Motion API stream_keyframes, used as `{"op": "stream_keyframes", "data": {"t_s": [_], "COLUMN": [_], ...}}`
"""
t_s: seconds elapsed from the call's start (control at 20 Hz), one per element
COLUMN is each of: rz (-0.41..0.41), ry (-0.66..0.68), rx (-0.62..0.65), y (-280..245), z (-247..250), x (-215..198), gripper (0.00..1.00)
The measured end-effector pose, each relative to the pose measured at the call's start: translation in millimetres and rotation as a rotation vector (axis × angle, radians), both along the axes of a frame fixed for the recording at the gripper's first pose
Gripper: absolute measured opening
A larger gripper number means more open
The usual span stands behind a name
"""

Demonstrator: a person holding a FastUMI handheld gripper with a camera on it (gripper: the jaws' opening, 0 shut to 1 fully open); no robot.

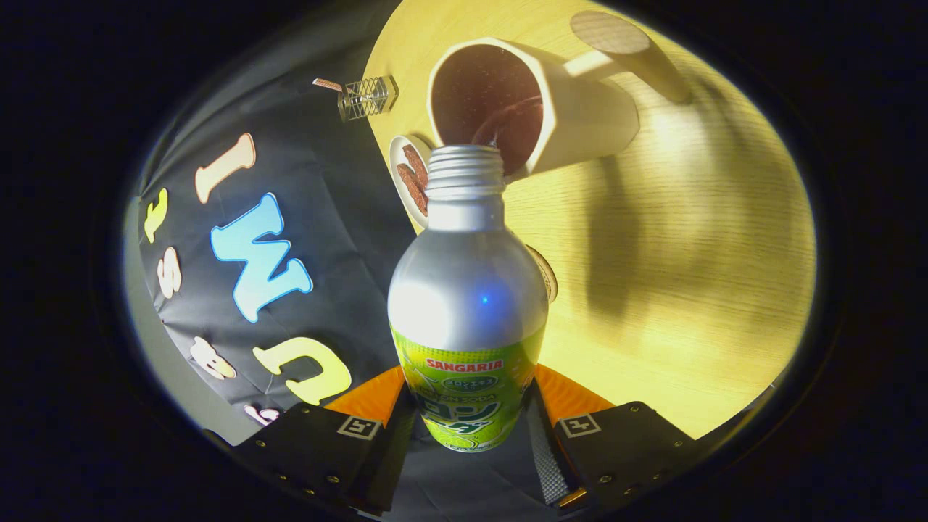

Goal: Take the bottle from table, then pour the juice into the cup, finally place the bottle on the coaster

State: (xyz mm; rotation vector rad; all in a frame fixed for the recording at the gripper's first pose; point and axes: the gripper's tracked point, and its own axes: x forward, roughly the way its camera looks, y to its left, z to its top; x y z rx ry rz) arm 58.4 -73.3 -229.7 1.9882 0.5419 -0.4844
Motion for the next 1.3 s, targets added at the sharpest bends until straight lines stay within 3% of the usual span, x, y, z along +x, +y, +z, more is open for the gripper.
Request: {"op": "stream_keyframes", "data": {"t_s": [1.3], "rz": [-0.005], "ry": [0.017], "rx": [0.133], "y": [-12.7], "z": [15.6], "x": [0.7], "gripper": [0.74]}}
